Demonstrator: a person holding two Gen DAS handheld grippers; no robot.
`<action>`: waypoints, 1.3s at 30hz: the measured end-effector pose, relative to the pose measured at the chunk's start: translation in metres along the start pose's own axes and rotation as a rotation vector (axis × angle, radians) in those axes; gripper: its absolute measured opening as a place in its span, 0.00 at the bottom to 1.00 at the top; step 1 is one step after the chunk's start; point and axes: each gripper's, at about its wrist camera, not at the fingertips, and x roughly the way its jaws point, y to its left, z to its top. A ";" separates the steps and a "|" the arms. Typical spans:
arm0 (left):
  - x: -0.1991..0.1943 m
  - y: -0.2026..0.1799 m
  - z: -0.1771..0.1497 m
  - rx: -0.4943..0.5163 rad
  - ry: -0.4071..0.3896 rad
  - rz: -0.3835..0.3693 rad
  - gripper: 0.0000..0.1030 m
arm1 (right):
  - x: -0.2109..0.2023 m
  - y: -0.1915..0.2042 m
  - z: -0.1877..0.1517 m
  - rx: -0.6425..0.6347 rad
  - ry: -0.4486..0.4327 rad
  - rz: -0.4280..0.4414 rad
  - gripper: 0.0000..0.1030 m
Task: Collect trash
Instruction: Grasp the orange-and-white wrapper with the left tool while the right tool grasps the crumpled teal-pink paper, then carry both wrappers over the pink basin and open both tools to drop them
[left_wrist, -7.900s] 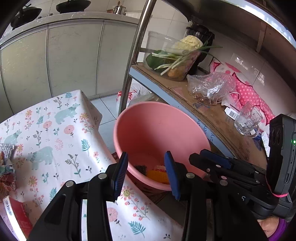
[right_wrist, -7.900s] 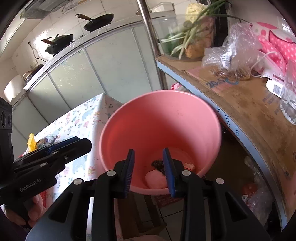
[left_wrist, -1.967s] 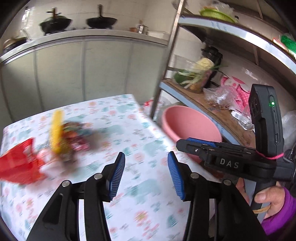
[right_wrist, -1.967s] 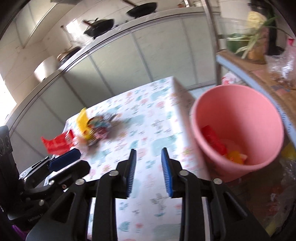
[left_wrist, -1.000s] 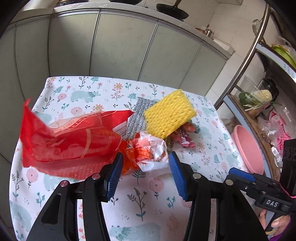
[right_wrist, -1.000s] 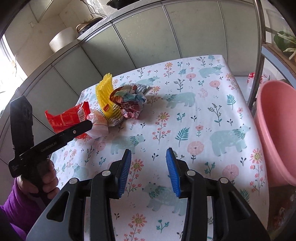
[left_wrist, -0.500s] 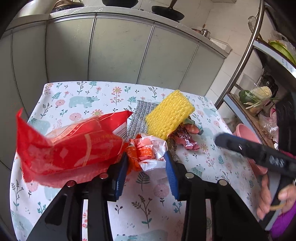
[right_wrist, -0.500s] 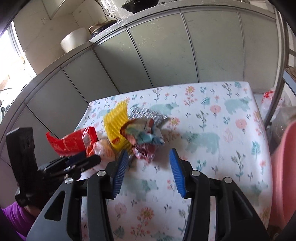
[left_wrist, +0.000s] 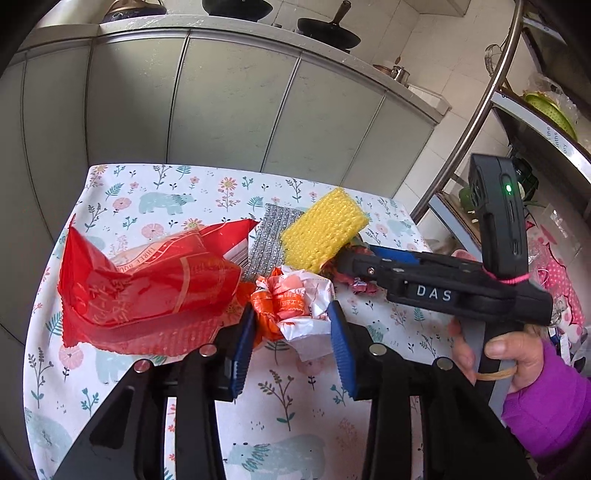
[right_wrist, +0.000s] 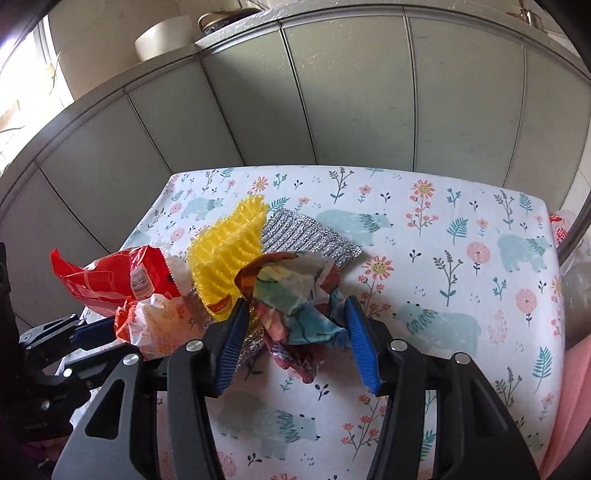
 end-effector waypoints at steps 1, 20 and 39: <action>-0.001 0.000 0.000 -0.001 -0.001 -0.002 0.37 | -0.003 -0.002 -0.002 0.012 -0.008 0.005 0.44; -0.029 -0.047 -0.024 0.083 -0.011 -0.042 0.37 | -0.101 -0.015 -0.082 0.168 -0.031 -0.021 0.40; -0.023 -0.076 -0.063 0.161 0.133 -0.024 0.38 | -0.121 -0.011 -0.129 0.120 0.029 -0.092 0.48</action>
